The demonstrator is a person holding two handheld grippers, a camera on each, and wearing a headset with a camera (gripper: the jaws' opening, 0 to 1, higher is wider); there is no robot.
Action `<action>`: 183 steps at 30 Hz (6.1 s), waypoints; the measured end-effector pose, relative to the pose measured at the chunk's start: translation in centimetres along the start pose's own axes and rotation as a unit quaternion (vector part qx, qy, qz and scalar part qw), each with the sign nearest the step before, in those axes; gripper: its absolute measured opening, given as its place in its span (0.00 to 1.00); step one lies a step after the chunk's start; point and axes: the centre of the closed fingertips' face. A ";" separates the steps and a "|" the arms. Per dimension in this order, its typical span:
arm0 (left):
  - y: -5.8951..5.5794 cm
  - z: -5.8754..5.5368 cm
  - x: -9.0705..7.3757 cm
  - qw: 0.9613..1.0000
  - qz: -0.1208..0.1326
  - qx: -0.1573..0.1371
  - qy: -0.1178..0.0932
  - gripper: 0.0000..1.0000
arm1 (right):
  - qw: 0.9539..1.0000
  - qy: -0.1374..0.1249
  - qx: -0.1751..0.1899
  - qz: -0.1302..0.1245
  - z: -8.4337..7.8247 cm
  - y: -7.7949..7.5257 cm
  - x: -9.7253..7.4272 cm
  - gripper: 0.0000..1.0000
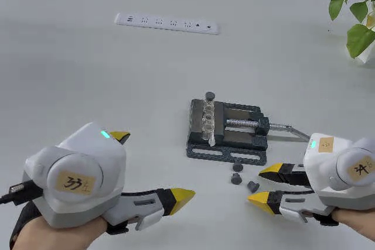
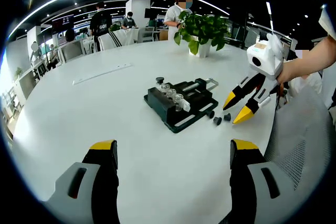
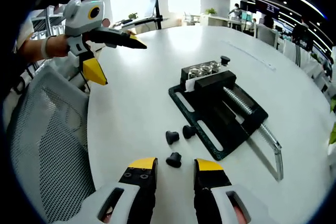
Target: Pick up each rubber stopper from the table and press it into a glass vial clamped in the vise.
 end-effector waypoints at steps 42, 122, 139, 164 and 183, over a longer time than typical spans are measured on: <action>-1.4 -0.2 0.4 0.999 -0.023 0.030 0.004 0.81 | 1.000 -0.002 0.001 -0.015 0.3 0.2 -0.7 0.07; -12.9 6.2 2.5 0.958 -0.226 0.169 -0.049 0.04 | 0.955 0.118 -0.235 0.134 8.6 4.7 -7.9 0.16; -13.2 8.2 1.1 0.955 -0.244 0.133 -0.108 0.04 | 0.946 0.104 -0.265 0.155 9.5 5.4 -9.1 0.10; -13.7 8.3 0.9 0.950 -0.265 0.121 -0.111 0.04 | 0.928 0.115 -0.311 0.170 9.2 5.6 -9.4 0.08; -14.1 7.6 0.9 0.950 -0.263 0.131 -0.104 0.08 | 0.931 0.124 -0.290 0.181 8.9 5.9 -9.3 0.06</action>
Point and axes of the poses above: the centre of the closed fingertips' face, and the gripper's own axes: x roughly forward along the fingers, y roughly to its left, z roughly out of its top, and after that the axes turned 1 degree about y, right-handed
